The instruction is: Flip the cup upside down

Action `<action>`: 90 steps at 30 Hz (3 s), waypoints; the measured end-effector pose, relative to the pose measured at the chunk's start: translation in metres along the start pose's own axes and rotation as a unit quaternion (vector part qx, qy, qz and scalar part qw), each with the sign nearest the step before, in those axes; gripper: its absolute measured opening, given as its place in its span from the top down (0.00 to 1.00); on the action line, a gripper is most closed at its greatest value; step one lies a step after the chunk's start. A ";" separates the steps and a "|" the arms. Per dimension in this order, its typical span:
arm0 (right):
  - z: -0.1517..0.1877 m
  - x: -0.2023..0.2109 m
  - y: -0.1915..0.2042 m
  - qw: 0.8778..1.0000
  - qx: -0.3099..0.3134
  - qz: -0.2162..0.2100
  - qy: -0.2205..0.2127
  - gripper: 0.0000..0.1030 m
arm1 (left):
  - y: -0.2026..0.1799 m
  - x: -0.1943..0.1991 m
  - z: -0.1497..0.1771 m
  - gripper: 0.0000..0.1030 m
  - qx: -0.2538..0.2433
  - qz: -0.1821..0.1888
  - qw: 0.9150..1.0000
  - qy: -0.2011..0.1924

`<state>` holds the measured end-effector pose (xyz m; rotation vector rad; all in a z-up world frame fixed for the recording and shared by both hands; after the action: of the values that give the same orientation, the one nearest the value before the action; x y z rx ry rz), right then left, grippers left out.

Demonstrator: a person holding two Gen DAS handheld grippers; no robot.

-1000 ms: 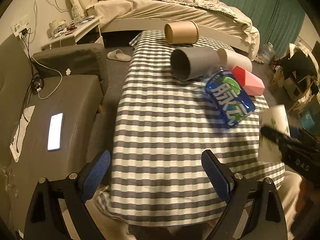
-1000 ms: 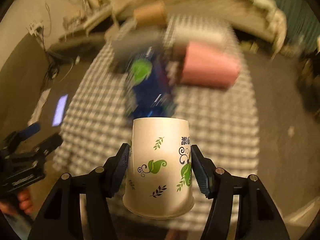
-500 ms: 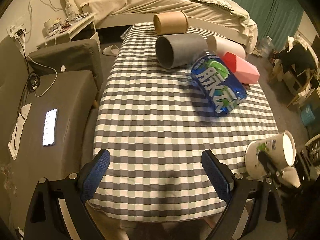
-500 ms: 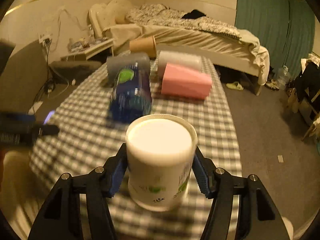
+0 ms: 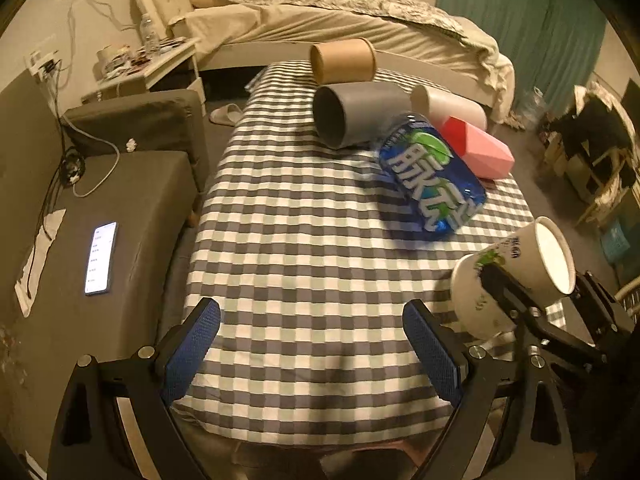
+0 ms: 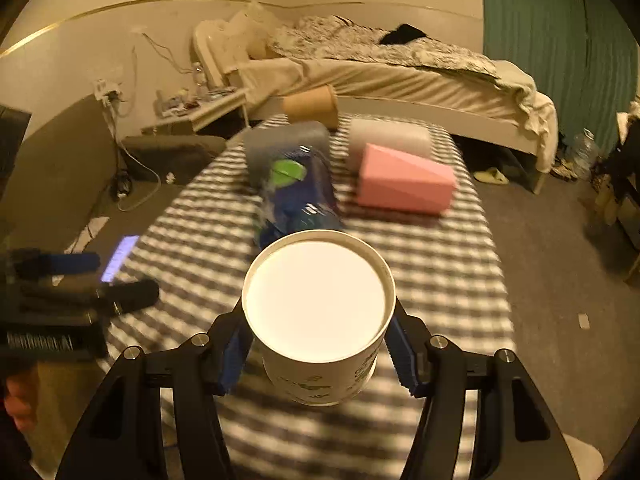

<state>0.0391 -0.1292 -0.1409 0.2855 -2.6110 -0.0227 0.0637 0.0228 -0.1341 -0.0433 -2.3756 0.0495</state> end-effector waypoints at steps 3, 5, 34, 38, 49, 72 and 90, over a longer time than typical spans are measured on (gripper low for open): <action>0.004 -0.015 0.013 1.000 0.015 -0.009 0.009 0.42 | 0.007 -0.002 0.003 0.08 0.006 -0.008 1.000 -0.003; 0.010 -0.021 0.018 1.000 0.022 -0.010 0.020 0.42 | 0.010 -0.001 0.005 0.08 0.011 -0.007 1.000 -0.005; -0.040 0.083 -0.016 0.998 0.018 0.035 -0.049 0.09 | -0.021 0.093 -0.030 0.02 0.010 0.000 0.989 -0.147; -0.036 0.095 -0.040 0.997 -0.002 0.058 -0.049 0.06 | -0.039 0.098 -0.022 0.00 -0.012 0.002 0.987 -0.163; -0.008 0.090 -0.071 0.995 -0.031 0.092 -0.017 0.00 | -0.060 0.080 0.008 0.00 -0.037 -0.009 0.987 -0.157; -0.012 0.077 -0.046 0.996 0.004 0.083 -0.007 0.00 | -0.043 0.077 0.009 0.00 -0.006 -0.012 0.988 -0.152; -0.011 0.075 -0.042 0.997 0.004 0.083 -0.002 0.00 | -0.042 0.077 0.010 0.00 -0.007 -0.014 0.988 -0.151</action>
<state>-0.0112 -0.1857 -0.0976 0.0695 -2.6309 0.0448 0.0012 -0.0156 -0.0860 -0.0106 -2.6798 0.0266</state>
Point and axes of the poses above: each gripper's, at about its wrist camera, not at the fingertips, and x roughly against the way its jaws point, y to its left, z to its underside, the point moved 4 cm from there along -x, roughly the way its jaws point, and after that the axes turned 14 degrees about -y, right-handed, at the moved point
